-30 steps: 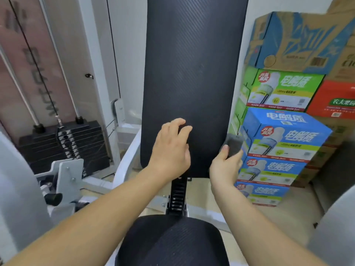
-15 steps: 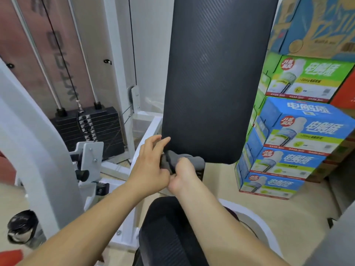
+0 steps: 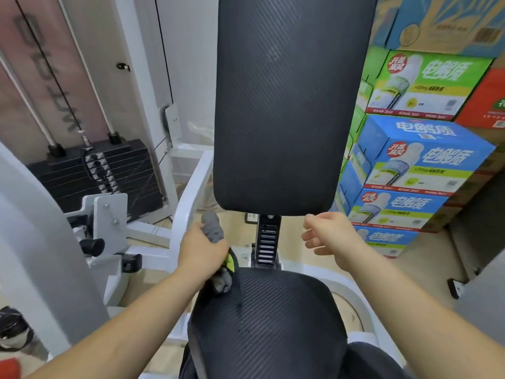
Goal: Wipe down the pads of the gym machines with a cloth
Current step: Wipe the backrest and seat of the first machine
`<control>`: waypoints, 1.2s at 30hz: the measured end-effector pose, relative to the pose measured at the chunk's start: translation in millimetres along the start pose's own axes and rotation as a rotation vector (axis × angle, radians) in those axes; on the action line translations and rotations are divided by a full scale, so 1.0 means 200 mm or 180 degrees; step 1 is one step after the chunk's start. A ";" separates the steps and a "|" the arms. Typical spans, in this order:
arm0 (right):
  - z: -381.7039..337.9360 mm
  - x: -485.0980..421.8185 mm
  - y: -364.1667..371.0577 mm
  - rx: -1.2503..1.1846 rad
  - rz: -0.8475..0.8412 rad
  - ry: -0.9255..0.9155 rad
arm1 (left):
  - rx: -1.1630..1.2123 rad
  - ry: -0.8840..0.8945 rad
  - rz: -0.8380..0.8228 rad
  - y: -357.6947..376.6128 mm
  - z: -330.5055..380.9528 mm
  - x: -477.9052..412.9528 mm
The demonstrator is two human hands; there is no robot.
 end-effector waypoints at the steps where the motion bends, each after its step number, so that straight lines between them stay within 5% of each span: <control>1: 0.05 -0.01 0.01 0.0024 -0.0011 0.0091 | -0.0110 0.0361 0.0044 0.02 0.02 0.02; 7: 0.30 -0.02 0.16 -0.0112 -0.0260 0.0304 | -0.1912 0.4865 -0.0844 0.35 0.07 0.05; 10: 0.32 -0.03 0.14 -0.0234 -0.0080 0.0349 | -0.2593 0.5667 -0.0779 0.48 0.13 -0.01; 17: 0.33 -0.07 0.16 -0.0065 -0.0246 0.0259 | -0.2859 0.5637 -0.1164 0.40 0.01 -0.12; 22: 0.38 -0.11 0.20 0.0217 -0.0105 -0.0160 | -0.2900 0.4359 -0.0853 0.08 -0.15 -0.38; 26: 0.37 -0.12 0.20 0.0771 -0.0005 -0.0570 | -0.2063 0.4947 -0.0870 0.23 -0.04 -0.22; 29: 0.42 -0.11 0.18 0.1014 -0.0052 -0.0629 | -0.2146 0.5554 -0.0757 0.47 0.02 -0.08; 36: 0.47 -0.13 0.16 0.1039 -0.0161 -0.0698 | -0.2353 0.4987 -0.0736 0.46 -0.05 -0.08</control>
Point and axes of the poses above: each hand's wrist, its own x-axis away from the middle knuckle, its own y-axis out of the palm, z = x × y, the point moved 2 cm from there along -x, towards the middle knuckle, and after that the axes turned 10 degrees about z, right-handed, at the moved point
